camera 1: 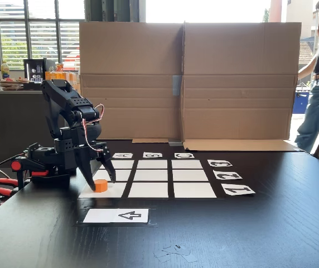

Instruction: Pick up the round, orange token and place it in the grid on square A1.

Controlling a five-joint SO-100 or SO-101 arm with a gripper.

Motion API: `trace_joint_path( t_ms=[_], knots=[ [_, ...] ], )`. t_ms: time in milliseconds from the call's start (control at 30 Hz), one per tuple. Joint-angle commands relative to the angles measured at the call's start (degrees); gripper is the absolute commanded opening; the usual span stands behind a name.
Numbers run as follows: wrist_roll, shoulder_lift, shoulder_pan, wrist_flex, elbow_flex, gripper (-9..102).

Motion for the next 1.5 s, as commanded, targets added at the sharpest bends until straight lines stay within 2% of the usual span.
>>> trace_joint_path(
  t_ms=[0,333,700,800,1067,1467],
  knots=[
    [0.53,0.18,0.53,-0.62,-0.7,35],
    [0.62,1.05,3.08,-1.23,-8.0,36],
    [1.14,6.24,9.67,18.72,-29.36,36],
    [0.79,7.73,13.45,22.5,-35.33,36],
    [-1.23,15.21,26.28,24.7,-42.19,35],
    [-7.73,31.03,49.66,22.76,-30.85,31]
  ],
)
